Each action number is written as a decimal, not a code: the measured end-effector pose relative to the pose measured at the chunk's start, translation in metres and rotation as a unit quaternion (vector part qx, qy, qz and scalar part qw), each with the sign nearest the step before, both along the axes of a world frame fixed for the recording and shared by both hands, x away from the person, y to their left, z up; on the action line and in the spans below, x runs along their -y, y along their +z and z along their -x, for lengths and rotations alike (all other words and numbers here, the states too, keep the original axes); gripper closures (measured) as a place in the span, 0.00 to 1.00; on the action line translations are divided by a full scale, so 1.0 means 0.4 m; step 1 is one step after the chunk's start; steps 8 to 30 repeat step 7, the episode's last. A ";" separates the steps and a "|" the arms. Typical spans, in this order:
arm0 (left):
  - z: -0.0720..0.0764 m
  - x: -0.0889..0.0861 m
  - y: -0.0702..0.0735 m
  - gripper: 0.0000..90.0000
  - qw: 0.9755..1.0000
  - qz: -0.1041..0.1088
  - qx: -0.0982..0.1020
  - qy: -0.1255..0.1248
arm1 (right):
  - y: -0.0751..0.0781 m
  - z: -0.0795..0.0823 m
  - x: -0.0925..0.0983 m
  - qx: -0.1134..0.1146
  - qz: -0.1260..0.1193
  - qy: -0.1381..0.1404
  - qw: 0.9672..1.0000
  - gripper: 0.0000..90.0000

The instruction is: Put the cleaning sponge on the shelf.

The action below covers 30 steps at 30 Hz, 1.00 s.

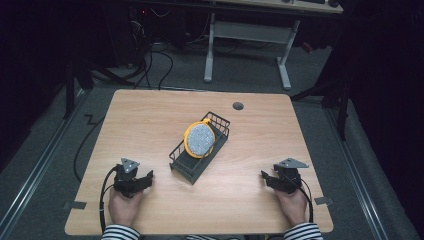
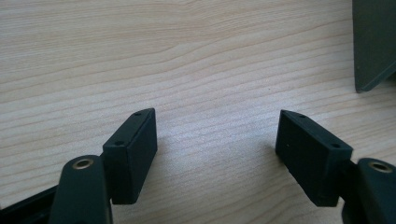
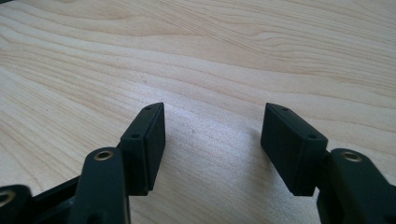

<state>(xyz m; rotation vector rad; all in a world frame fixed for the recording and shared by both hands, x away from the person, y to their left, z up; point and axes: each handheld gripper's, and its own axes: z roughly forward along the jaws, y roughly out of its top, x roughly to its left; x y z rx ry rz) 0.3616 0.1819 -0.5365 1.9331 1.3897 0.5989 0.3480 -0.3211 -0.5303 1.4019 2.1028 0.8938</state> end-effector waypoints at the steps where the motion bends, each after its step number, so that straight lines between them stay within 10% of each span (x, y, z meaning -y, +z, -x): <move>1: 0.000 0.000 0.000 0.33 1.000 0.000 0.000 0.000 | 0.000 0.000 0.000 0.000 0.000 -0.001 1.000 0.43; 30: 0.001 0.002 0.000 0.33 1.000 -0.002 0.000 0.000 | 0.000 -0.003 0.000 -0.001 -0.002 -0.004 1.000 0.42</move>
